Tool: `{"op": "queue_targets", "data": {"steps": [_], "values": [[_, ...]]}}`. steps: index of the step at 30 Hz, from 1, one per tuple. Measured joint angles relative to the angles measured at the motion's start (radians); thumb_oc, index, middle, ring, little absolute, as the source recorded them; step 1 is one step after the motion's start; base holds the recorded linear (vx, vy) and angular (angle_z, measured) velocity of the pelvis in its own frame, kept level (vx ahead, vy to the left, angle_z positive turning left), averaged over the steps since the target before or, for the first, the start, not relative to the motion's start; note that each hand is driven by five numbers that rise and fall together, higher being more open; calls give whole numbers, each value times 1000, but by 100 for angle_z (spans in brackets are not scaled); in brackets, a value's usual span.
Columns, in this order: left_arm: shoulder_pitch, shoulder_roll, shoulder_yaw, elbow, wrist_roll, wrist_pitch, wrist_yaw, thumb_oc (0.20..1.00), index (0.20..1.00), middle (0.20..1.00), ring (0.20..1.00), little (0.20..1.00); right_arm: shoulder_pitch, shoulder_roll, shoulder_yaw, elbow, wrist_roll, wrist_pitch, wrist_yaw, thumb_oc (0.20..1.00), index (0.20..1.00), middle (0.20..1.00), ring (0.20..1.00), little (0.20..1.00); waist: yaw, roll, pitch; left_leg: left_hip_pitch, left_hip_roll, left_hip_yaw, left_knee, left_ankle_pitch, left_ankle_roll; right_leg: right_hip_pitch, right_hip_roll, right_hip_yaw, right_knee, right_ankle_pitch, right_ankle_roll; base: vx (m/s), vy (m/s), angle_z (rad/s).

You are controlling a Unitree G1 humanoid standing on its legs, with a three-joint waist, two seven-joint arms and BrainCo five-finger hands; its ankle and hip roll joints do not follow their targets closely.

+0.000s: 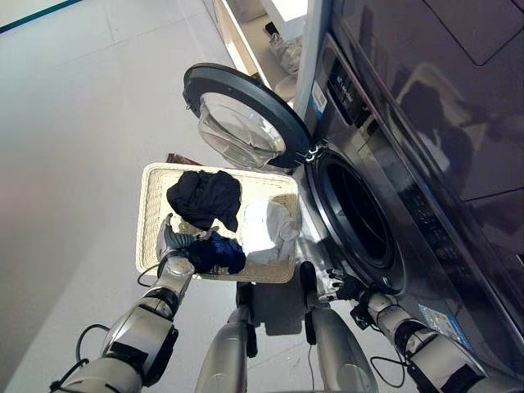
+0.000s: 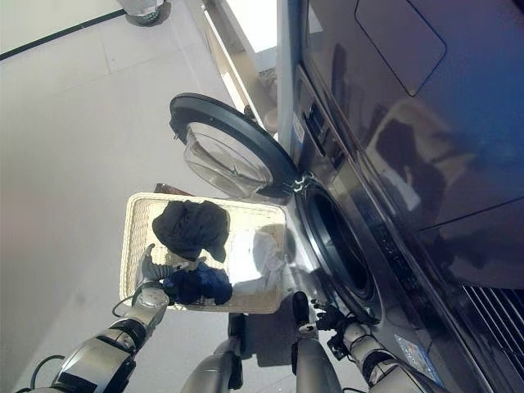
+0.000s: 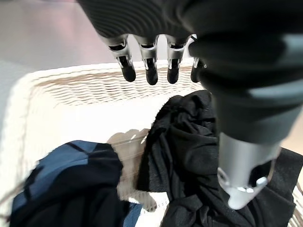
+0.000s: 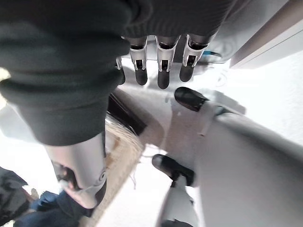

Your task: Put the clothes into the washing machine.

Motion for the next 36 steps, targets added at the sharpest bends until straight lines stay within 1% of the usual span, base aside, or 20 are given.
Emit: {"op": "queue_targets", "data": {"steps": [3,4,6,9,12,13,14,17,18,21,23,24,29,30,32,34,36], "values": [[-57,32,-6,1,-8,18,-3,1000,1000,1000,1000,1000,-21,18,17,-19,38,0,-2,1000,1000,1000,1000,1000,-20,-33,17,-54,0,3,24,0,0,-51,2,7,8,14,-2,-79,13,-7],[-75,39,-6,1,-19,20,-8,1000,1000,1000,1000,1000,-26,22,18,-27,42,0,-3,1000,1000,1000,1000,1000,-21,-43,22,-73,0,7,32,0,0,-70,2,12,10,19,-1,-34,24,-12],[-90,42,-6,2,-38,25,-9,1000,1000,1000,1000,1000,-28,25,20,-32,49,0,-8,1000,1000,1000,1000,1000,-21,-56,28,-87,0,21,34,0,1,-87,3,25,10,26,1,-28,33,-16],[-120,52,-4,11,-45,51,12,1000,1000,1000,1000,1000,-28,22,36,-52,60,0,-11,1000,1000,1000,1000,1000,-45,-62,29,-149,-1,27,61,-5,5,-141,1,28,11,38,2,-13,16,-7],[-161,59,0,36,-84,69,73,1000,1000,1000,1000,1000,-30,23,57,-62,77,0,-16,1000,1000,1000,1000,1000,-55,-75,33,-201,1,28,83,-6,5,-185,3,32,11,50,2,2,-18,-5],[-178,65,3,39,-117,76,124,1000,1000,1000,1000,1000,-30,24,59,-63,85,0,-20,1000,1000,1000,1000,1000,-60,-83,33,-221,3,27,95,-11,4,-201,4,33,11,52,1,10,-54,-2],[-186,70,5,40,-130,74,145,1000,1000,1000,1000,1000,-30,23,61,-67,92,-1,-21,1000,1000,1000,1000,1000,-63,-87,32,-232,4,27,101,-12,4,-209,5,33,12,53,1,9,-68,-2],[-234,97,44,45,-222,41,221,1000,1000,1000,1000,1000,-31,23,80,-100,128,-16,-23,1000,1000,1000,1000,1000,-78,-111,31,-287,7,25,131,-17,2,-253,7,33,17,59,1,16,-71,-1],[-243,100,44,45,-240,30,229,1000,1000,1000,1000,1000,-31,23,87,-104,135,-21,-24,1000,1000,1000,1000,1000,-80,-114,32,-297,8,24,139,-19,2,-260,8,33,19,60,0,10,-56,-3],[-302,103,48,49,-332,-26,248,1000,1000,1000,1000,1000,-30,24,107,-153,179,-28,-31,1000,1000,1000,1000,1000,-82,-139,29,-362,17,23,190,-37,3,-312,14,33,36,65,0,8,-42,-5],[-333,104,54,50,-355,-42,249,1000,1000,1000,1000,1000,-33,24,113,-176,198,-30,-33,1000,1000,1000,1000,1000,-88,-147,28,-400,18,22,210,-40,4,-346,15,33,50,66,0,0,0,0],[-348,105,53,51,-357,-45,251,1000,1000,1000,1000,1000,-33,24,119,-186,214,-30,-38,1000,1000,1000,1000,1000,-102,-147,28,-423,18,20,225,-42,6,-364,15,32,57,66,1,0,0,0],[-423,119,39,62,-358,-54,280,1000,1000,1000,1000,1000,-33,21,133,-215,260,-47,-48,1000,1000,1000,1000,1000,-112,-148,27,-514,20,13,282,-56,8,-436,16,32,76,69,6,21,-4,0],[-437,122,39,62,-361,-65,287,1000,1000,1000,1000,1000,-33,19,132,-221,266,-50,-49,1000,1000,1000,1000,1000,-116,-149,27,-535,19,13,290,-57,9,-456,16,32,83,69,8,0,0,0],[-457,134,40,61,-416,-125,290,1000,1000,1000,1000,1000,-32,16,133,-243,273,-65,-52,1000,1000,1000,1000,1000,-132,-152,25,-580,17,9,305,-57,11,-494,14,32,87,73,15,20,-11,2],[-468,137,39,61,-440,-160,290,1000,1000,1000,1000,1000,-32,14,133,-253,274,-68,-54,1000,1000,1000,1000,1000,-134,-153,25,-610,18,8,317,-57,13,-522,15,32,94,81,12,0,0,0],[-474,138,35,61,-442,-162,289,1000,1000,1000,1000,1000,-25,14,134,-256,275,-74,-59,1000,1000,1000,1000,1000,-133,-153,24,-625,17,1,326,-57,12,-536,16,32,98,81,14,19,1,-1]]}}
